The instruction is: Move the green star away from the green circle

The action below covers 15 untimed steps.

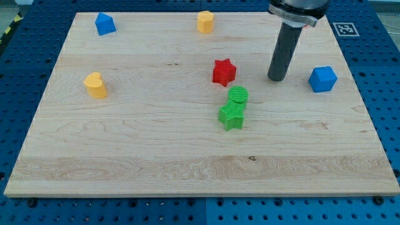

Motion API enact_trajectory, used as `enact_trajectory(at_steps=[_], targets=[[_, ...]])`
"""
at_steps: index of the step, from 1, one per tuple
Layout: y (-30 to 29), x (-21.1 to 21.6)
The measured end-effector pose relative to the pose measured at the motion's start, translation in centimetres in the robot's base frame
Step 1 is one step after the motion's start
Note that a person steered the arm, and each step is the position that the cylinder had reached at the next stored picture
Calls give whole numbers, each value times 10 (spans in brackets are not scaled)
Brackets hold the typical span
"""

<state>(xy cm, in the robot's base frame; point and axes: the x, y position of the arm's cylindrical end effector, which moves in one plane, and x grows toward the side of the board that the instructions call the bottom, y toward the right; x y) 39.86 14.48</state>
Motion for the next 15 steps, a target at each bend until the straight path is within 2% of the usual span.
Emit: enact_trajectory(at_steps=[5,7,12,15], targets=[[4,51],[4,51],[2,82],[-55,87]])
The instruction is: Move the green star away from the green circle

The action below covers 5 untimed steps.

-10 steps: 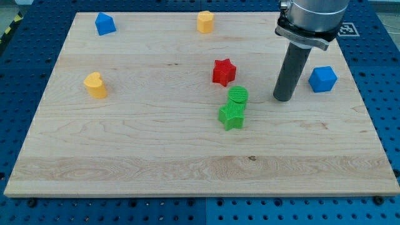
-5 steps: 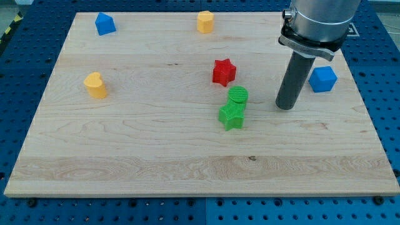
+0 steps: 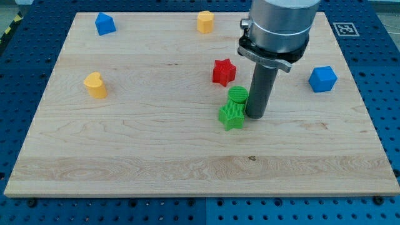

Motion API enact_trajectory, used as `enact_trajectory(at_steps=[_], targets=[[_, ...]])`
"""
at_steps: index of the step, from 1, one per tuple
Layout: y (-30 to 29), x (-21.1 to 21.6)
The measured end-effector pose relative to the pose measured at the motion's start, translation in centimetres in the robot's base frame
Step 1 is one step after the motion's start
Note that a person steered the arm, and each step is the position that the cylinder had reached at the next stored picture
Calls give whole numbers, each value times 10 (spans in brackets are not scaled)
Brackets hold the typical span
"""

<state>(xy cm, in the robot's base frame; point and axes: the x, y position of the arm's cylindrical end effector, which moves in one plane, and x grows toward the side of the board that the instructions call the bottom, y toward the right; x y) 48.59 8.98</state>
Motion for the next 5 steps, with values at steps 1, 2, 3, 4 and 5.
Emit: enact_trajectory(at_steps=[1,2,3,4,5], targets=[[0,0],[-4,0],[-7,0],[-13,0],[-14,0]])
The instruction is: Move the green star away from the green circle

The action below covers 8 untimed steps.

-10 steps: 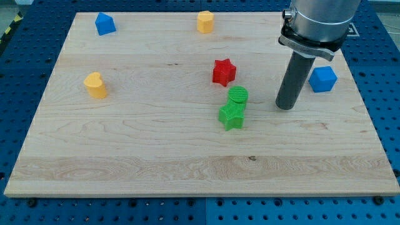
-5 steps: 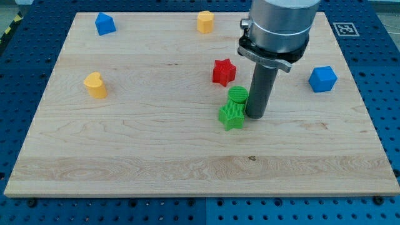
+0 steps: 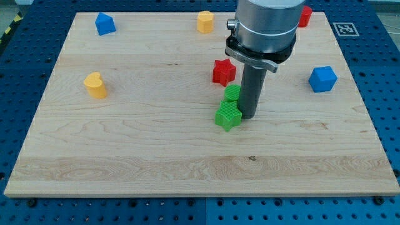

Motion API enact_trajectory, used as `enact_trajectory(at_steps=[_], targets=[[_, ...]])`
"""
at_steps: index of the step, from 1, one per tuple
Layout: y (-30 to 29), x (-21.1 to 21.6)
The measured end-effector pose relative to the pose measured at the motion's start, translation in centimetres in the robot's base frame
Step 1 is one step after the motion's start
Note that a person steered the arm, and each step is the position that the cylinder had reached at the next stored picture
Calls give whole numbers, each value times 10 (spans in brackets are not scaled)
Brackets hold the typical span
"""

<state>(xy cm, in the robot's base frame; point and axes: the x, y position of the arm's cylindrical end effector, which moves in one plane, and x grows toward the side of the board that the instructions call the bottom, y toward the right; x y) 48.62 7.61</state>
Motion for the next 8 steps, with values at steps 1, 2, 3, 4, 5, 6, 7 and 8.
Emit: enact_trajectory(at_steps=[1,2,3,4,5,6,7,8], targets=[[-5,0],[-20,0],[-32,0],[-50,0],[-63,0],[-66,0],[-87,0],[-98,0]])
